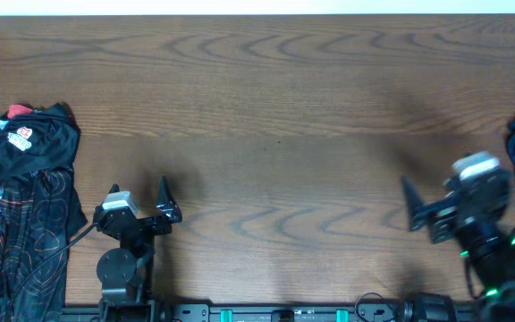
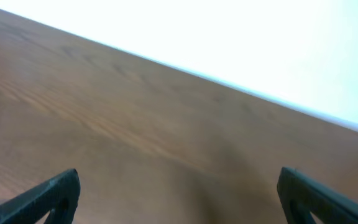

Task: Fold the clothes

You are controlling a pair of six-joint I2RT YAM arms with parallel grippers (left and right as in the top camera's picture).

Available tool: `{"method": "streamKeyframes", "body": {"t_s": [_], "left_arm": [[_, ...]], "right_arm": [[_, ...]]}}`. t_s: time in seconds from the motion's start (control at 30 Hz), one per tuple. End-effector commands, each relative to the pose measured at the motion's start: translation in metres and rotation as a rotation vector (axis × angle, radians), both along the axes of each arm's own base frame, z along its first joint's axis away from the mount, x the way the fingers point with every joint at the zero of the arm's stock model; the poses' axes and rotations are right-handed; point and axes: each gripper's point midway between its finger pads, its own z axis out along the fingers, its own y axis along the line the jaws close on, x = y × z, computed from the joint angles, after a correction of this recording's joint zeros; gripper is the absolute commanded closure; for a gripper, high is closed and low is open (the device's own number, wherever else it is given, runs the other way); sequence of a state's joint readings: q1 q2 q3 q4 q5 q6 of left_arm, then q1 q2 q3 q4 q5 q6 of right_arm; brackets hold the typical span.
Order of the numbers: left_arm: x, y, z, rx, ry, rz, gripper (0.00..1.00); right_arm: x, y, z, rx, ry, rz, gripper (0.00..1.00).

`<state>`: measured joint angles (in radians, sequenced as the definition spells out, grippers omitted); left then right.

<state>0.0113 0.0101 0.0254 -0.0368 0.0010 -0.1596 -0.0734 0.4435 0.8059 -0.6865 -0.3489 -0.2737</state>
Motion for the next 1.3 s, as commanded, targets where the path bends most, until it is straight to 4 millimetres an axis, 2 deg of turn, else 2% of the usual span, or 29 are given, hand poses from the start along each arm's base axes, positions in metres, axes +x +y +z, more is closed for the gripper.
{"method": "streamKeyframes", "body": {"t_s": [0.0,0.17,0.27,0.63,1.0,1.27], "left_arm": [[-0.001,0.002,-0.018,0.006,0.052,0.01,0.02],[-0.001,0.002,-0.018,0.006,0.052,0.01,0.02],[-0.001,0.002,-0.018,0.006,0.052,0.01,0.02],[-0.001,0.002,-0.018,0.006,0.052,0.01,0.02],[-0.001,0.002,-0.018,0.006,0.052,0.01,0.02],[-0.001,0.002,-0.018,0.006,0.052,0.01,0.02]], "right_arm": [[-0.012,0.022,-0.029,0.031,-0.058,0.105,0.01],[-0.014,0.031,-0.061,0.087,-0.098,0.133,0.01],[-0.013,0.034,-0.073,0.098,-0.117,0.148,0.01],[0.002,0.019,-0.111,0.303,-0.066,-0.008,0.01],[0.009,0.015,-0.145,0.269,-0.015,-0.038,0.01],[0.009,0.014,-0.152,0.174,-0.029,-0.019,0.01]]}}
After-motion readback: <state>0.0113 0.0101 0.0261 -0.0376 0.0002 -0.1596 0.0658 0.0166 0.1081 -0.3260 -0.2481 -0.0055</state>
